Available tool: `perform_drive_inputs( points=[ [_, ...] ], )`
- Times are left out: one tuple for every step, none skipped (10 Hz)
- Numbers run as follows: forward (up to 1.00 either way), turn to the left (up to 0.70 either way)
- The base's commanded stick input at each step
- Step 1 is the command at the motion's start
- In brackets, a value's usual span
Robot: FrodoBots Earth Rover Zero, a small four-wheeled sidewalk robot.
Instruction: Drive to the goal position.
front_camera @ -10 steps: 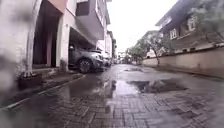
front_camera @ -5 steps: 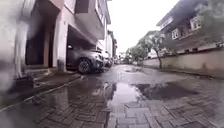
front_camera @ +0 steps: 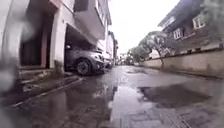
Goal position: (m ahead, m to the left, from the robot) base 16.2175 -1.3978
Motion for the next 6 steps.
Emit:
perform_drive_inputs(
  points=[
    [0.7, 0.0],
    [0.7, 0.0],
    [0.7, 0.0],
    [0.7, 0.0],
    [0.7, 0.0],
    [0.7, 0.0]
  ],
)
